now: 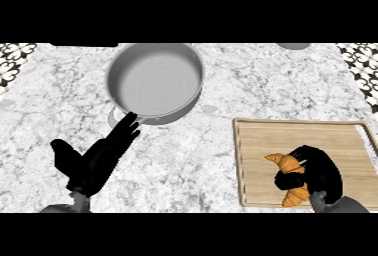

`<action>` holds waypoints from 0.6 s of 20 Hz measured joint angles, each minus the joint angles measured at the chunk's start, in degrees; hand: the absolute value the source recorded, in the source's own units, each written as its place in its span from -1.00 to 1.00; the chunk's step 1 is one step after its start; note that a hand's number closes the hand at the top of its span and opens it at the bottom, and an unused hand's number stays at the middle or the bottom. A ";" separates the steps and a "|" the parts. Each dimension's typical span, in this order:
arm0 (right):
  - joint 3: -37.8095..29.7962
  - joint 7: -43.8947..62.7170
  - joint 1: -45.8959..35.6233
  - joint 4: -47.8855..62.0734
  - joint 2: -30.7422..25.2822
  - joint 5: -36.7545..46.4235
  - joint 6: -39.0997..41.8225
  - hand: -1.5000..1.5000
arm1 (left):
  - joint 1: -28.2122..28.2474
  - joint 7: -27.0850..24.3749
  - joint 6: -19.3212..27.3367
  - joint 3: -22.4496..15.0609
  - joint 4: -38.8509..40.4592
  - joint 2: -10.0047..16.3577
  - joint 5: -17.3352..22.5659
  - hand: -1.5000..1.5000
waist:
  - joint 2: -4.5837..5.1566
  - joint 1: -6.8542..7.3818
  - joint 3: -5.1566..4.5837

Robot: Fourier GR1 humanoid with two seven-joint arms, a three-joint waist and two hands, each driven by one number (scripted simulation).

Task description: Pick the croissant from the tray and place it in the pot

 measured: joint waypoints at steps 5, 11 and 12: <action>12.70 0.80 -7.90 -0.30 10.63 8.44 3.85 1.00 | -1.56 0.37 -0.73 -0.06 1.28 -0.19 0.24 0.00 | 0.21 1.63 0.17; 17.89 6.35 -14.64 0.70 20.89 22.79 9.45 1.00 | -0.76 0.26 0.12 0.83 1.34 -0.30 -0.09 0.00 | -0.37 -0.67 0.35; 17.79 6.83 -15.19 0.44 21.82 25.35 10.28 1.00 | -0.56 0.18 0.14 0.90 1.47 -0.22 -0.22 0.00 | -0.45 -1.07 0.37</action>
